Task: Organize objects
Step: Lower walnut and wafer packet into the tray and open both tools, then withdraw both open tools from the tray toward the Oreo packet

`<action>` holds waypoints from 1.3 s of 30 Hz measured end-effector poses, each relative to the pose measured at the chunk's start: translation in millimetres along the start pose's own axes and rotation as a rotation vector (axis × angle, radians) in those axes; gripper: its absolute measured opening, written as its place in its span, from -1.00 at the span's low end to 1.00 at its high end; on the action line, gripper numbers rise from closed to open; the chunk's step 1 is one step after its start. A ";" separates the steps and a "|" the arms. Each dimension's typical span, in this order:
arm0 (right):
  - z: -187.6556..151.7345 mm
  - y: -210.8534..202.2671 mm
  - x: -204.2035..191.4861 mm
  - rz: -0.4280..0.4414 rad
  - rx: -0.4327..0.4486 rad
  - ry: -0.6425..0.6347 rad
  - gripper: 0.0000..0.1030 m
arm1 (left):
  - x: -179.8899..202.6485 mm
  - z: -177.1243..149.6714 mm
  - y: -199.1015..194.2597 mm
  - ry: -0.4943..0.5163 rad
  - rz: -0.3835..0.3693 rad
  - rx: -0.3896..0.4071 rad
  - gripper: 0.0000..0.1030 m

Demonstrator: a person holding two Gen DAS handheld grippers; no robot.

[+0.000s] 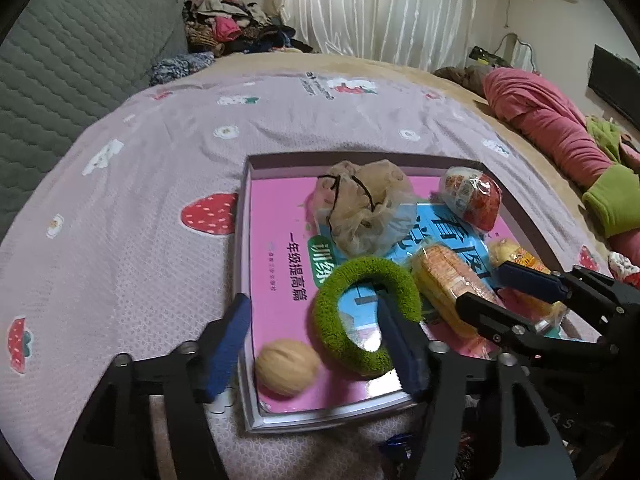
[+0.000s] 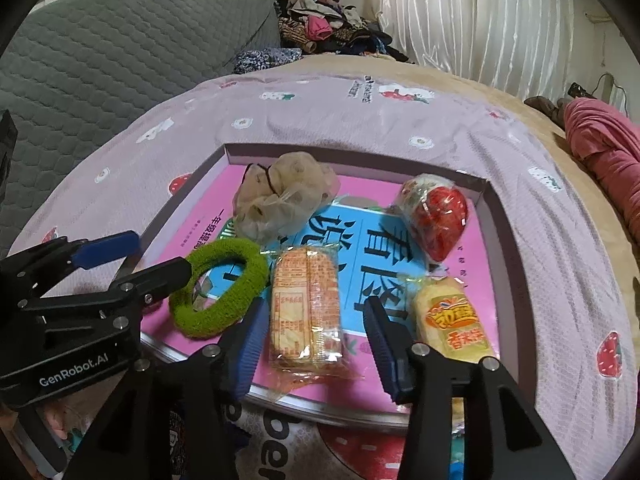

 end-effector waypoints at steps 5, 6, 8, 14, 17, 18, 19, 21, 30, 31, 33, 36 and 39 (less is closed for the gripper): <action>-0.1 -12.7 0.0 -0.061 0.022 -0.018 0.13 | 1.7 0.4 -11.1 -0.007 0.001 0.013 0.48; -0.3 -15.6 -0.2 -0.072 0.028 -0.020 0.15 | 2.0 -0.3 -13.7 -0.006 -0.001 0.016 0.48; -1.0 -23.2 0.8 -0.092 0.041 -0.020 0.20 | 4.3 -1.8 -19.1 -0.005 0.000 0.022 0.50; -1.0 -53.5 3.2 -0.112 0.081 0.007 0.40 | 9.0 -7.5 -42.0 0.001 0.013 0.063 0.56; -7.4 -74.0 2.0 -0.108 0.105 0.018 0.55 | 7.6 -14.2 -55.7 -0.011 0.022 0.072 0.56; -10.4 -79.8 1.5 -0.106 0.107 0.019 0.58 | 7.3 -16.5 -60.0 -0.016 0.026 0.075 0.56; -13.5 -86.3 0.4 -0.103 0.109 0.017 0.58 | 6.8 -19.8 -65.9 -0.023 0.022 0.077 0.56; -20.5 -98.8 -1.1 -0.106 0.105 0.009 0.59 | 7.4 -25.7 -75.1 -0.036 0.019 0.083 0.56; -44.4 -153.5 -12.1 -0.132 0.121 -0.011 0.73 | 16.8 -54.5 -136.2 -0.090 -0.020 0.120 0.58; -46.4 -160.3 -13.8 -0.132 0.127 -0.014 0.74 | 18.9 -55.7 -144.8 -0.089 -0.015 0.129 0.58; -50.4 -174.2 -15.9 -0.129 0.144 -0.016 0.75 | 22.2 -57.3 -158.9 -0.079 -0.001 0.140 0.62; -53.8 -195.2 -15.8 -0.120 0.165 -0.005 0.81 | 25.5 -60.9 -180.1 -0.079 0.003 0.153 0.73; -58.2 -213.7 -15.2 -0.116 0.180 -0.001 0.82 | 28.2 -65.3 -198.5 -0.078 0.006 0.167 0.74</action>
Point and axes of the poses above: each gripper's, at about its wrist camera, not at the fingertips, and y roughly the way its jaws point, x to its right, z to its top, the point moved 3 cm from there along y, roughly the way its jaws point, and after that the axes turned 7 degrees about -x, right-handed, at the moved point
